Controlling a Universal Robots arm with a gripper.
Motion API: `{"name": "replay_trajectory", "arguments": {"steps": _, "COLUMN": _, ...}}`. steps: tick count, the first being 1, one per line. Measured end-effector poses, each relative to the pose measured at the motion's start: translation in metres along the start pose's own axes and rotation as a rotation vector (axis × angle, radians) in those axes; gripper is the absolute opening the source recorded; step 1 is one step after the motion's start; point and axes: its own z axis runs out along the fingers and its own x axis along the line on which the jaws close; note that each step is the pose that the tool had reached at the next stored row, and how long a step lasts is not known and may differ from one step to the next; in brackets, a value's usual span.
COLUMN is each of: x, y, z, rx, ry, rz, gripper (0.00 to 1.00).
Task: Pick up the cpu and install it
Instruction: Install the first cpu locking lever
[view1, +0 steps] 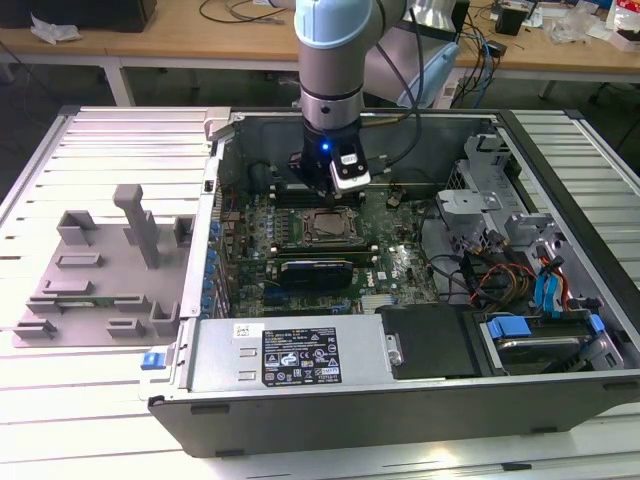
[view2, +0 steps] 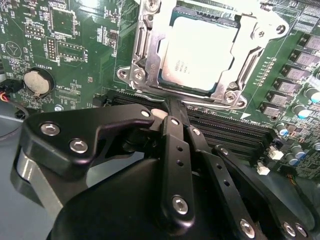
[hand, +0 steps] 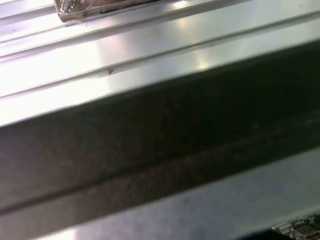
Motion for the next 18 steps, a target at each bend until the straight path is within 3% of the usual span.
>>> {"name": "replay_trajectory", "arguments": {"steps": 7, "x": -0.0002, "y": -0.0003, "z": 0.0001, "rx": 0.0017, "ry": -0.0011, "rz": 0.000, "gripper": 0.11}}
{"name": "replay_trajectory", "arguments": {"steps": 11, "x": -0.0005, "y": 0.0010, "z": -0.0081, "rx": 0.0020, "ry": -0.0011, "rz": 0.000, "gripper": 0.11}}
{"name": "replay_trajectory", "arguments": {"steps": 14, "x": 0.0009, "y": 0.0053, "z": -0.0079, "rx": 0.0021, "ry": -0.0013, "rz": 0.000, "gripper": 0.11}}
{"name": "replay_trajectory", "arguments": {"steps": 18, "x": 0.0010, "y": 0.0048, "z": -0.0072, "rx": 0.0018, "ry": -0.0051, "rz": -0.001, "gripper": 0.11}}
